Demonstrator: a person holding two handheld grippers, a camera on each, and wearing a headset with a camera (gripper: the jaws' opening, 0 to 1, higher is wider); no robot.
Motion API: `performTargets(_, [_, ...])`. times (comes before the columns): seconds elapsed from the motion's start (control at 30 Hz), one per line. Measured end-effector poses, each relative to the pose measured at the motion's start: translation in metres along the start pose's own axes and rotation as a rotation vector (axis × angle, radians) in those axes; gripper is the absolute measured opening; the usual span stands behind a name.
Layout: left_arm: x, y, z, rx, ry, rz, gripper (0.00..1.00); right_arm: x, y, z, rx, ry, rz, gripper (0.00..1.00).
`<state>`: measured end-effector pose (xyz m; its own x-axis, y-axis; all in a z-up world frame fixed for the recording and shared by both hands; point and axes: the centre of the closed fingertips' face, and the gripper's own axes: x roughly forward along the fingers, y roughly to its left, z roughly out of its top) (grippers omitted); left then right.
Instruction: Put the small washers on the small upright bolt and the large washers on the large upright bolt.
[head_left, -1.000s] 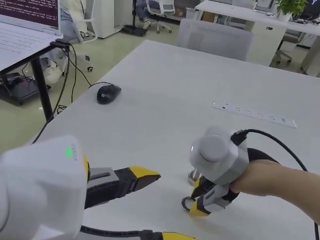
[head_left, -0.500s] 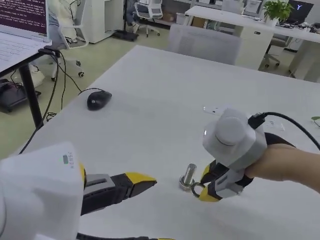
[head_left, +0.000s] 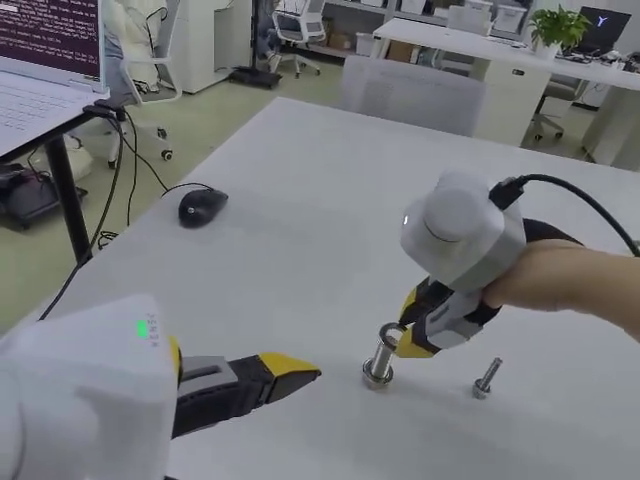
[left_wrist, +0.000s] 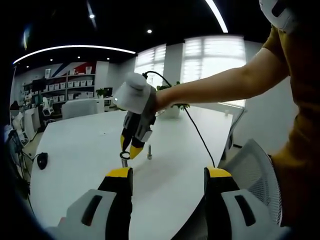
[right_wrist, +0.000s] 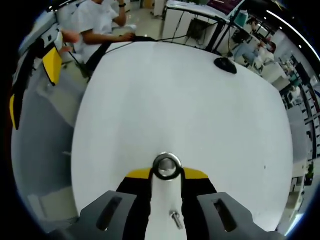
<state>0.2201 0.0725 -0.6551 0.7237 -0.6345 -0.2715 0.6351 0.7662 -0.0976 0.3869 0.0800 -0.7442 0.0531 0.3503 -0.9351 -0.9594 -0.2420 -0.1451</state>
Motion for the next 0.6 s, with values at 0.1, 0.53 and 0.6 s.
performTargets(0.1, [-0.001,0.002,-0.001,-0.003,0.003,0.008,0.57,0.004,-0.002,0.001,-0.004,0.003,0.007,0.22])
performTargets(0.53, [-0.001,0.008,-0.002,-0.018,-0.005,0.022,0.57,0.026,-0.003,-0.009,-0.009,0.051,0.034,0.22])
performTargets(0.6, [-0.001,0.009,-0.003,-0.019,-0.002,0.023,0.57,0.029,-0.002,-0.011,-0.007,0.055,0.042,0.22])
